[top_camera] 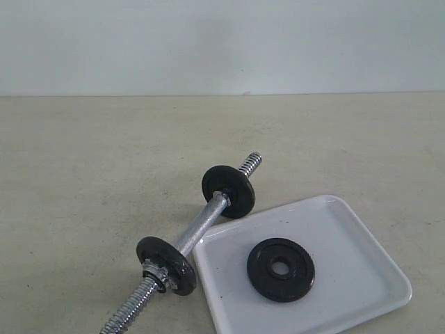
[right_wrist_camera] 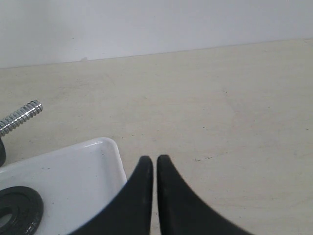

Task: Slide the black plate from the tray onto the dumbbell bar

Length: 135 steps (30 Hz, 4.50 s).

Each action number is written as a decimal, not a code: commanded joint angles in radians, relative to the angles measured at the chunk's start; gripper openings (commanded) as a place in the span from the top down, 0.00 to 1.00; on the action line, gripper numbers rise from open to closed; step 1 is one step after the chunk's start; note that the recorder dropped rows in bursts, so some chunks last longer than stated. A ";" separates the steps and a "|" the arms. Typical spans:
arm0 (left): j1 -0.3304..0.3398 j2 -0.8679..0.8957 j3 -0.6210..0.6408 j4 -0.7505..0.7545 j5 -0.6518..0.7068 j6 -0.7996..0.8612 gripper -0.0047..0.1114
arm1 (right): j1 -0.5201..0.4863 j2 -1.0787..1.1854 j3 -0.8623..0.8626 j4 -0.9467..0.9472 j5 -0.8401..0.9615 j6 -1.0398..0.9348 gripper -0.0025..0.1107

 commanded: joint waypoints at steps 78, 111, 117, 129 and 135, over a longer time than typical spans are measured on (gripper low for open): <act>0.003 0.004 -0.003 0.391 0.109 0.028 0.88 | -0.008 -0.004 0.000 0.006 -0.241 0.006 0.97; 0.003 0.004 0.051 0.359 0.094 -0.141 0.10 | 0.033 -0.004 0.000 0.012 -0.589 0.805 0.97; 0.003 0.004 0.128 0.325 0.115 -0.167 0.79 | 0.033 -0.004 0.000 -0.151 -0.596 0.822 0.97; 0.003 0.004 0.216 0.240 0.084 -0.041 0.52 | 0.033 0.021 -0.197 -1.214 -0.873 1.463 0.97; 0.003 0.004 0.232 0.228 0.008 -0.027 0.02 | 0.033 0.120 -0.358 -1.488 -1.056 1.672 0.95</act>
